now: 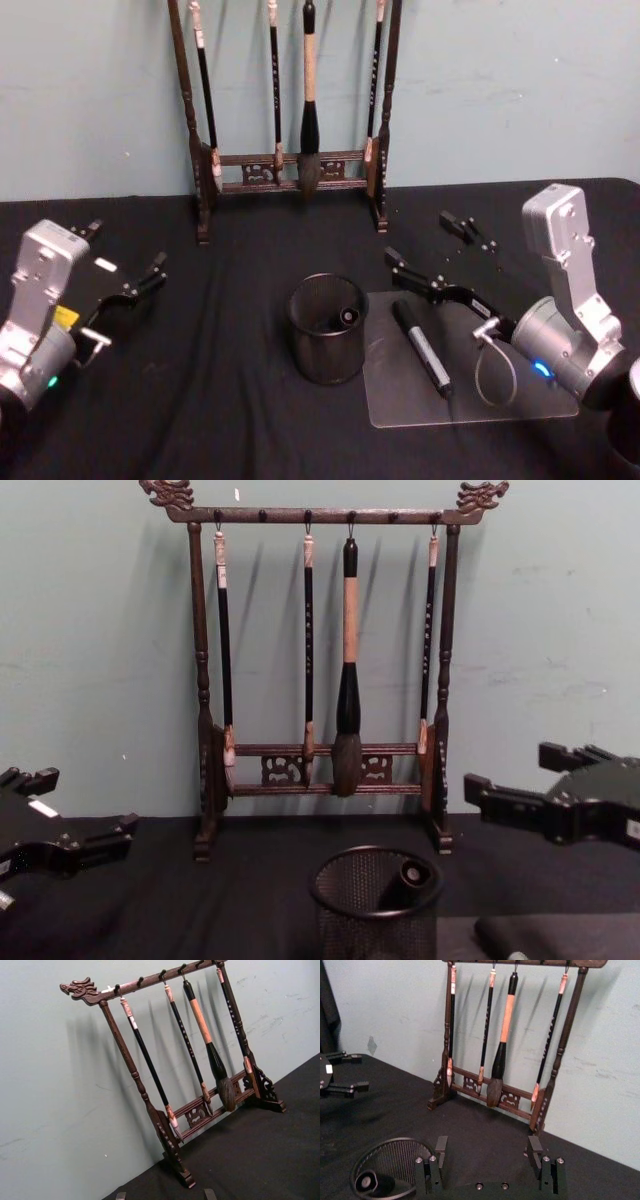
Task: Pick up the water-based marker from the table and place it into the pen holder.
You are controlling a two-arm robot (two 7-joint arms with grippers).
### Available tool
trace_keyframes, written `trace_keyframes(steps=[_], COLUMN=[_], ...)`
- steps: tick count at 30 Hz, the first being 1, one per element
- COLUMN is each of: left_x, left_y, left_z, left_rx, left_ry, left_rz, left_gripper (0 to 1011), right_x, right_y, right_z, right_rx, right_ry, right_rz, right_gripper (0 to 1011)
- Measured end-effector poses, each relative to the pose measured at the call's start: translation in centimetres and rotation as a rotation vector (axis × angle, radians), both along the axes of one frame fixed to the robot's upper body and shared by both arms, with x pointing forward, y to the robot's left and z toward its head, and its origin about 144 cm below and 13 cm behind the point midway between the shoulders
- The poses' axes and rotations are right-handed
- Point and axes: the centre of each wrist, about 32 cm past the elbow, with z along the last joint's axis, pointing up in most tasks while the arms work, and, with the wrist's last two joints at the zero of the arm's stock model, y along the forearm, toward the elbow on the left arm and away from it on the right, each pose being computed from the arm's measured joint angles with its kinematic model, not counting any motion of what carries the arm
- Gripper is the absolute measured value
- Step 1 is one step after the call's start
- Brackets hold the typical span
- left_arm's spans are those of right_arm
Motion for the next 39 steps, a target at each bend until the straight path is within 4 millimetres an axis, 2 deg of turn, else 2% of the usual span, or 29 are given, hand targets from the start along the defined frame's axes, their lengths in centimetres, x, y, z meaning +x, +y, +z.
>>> trace_keyframes(steps=[16,39], left_x=[0.0,0.0], left_y=[0.0,0.0], left_z=[0.0,0.0], left_rx=[0.000,0.000], left_ry=[0.000,0.000], left_rz=[0.000,0.000], left_gripper=[1009,1009], right_x=[-1.4,-0.9], right_y=[-0.6,0.1], right_z=[-0.4,-2.6], right_rx=[0.013,-0.047], right_ry=[0.058,0.223], right_rz=[-0.030,-0.054], right_gripper=[1002,1002])
